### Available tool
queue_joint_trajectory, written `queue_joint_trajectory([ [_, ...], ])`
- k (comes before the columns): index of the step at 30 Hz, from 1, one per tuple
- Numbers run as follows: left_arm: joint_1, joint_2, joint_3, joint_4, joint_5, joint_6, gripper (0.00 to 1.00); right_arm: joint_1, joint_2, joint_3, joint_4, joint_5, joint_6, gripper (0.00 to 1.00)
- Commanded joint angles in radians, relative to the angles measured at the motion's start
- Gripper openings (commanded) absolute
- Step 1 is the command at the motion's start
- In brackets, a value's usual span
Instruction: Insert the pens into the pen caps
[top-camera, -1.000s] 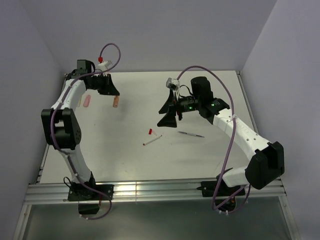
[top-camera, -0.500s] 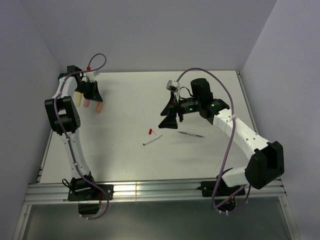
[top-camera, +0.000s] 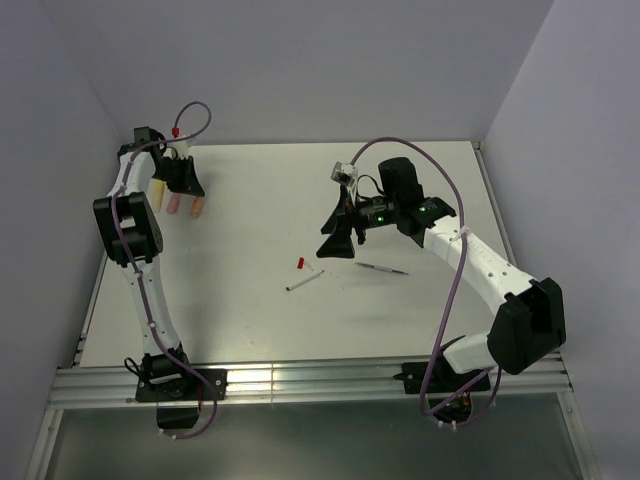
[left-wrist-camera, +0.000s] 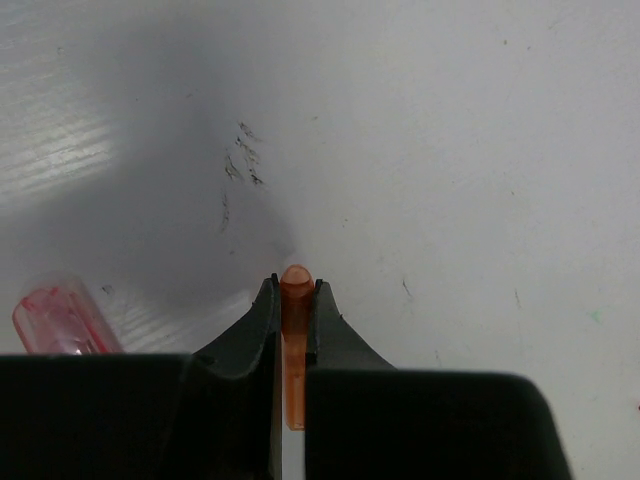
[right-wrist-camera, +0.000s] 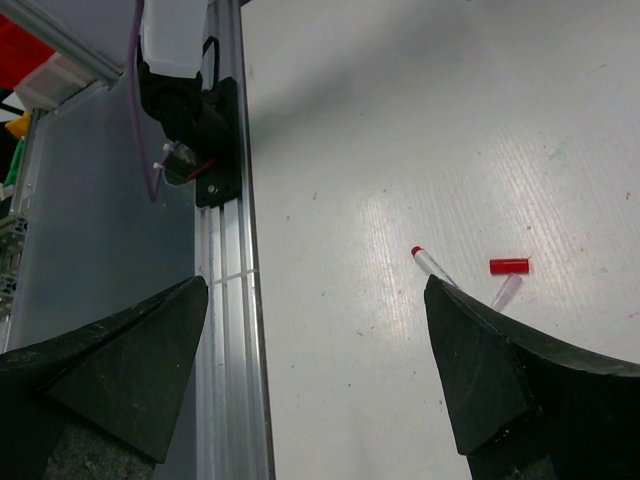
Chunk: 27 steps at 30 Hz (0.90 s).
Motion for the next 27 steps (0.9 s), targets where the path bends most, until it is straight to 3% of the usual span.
queue_joint_trajectory([
  [1,0.011,0.038,0.044,0.046,-0.023,-0.004,0.0,-0.007,0.003,0.03,-0.003,0.003,-0.02,0.97],
  [20,0.045,0.091,0.021,0.133,-0.068,-0.057,0.01,-0.007,0.014,0.038,-0.012,0.012,-0.018,0.97],
  [26,0.063,0.095,-0.013,0.17,-0.051,-0.094,0.13,-0.007,0.019,0.039,-0.017,0.015,-0.016,0.97],
  [27,0.068,0.1,-0.007,0.168,-0.043,-0.102,0.19,-0.007,0.019,0.039,-0.017,0.015,-0.016,0.97],
])
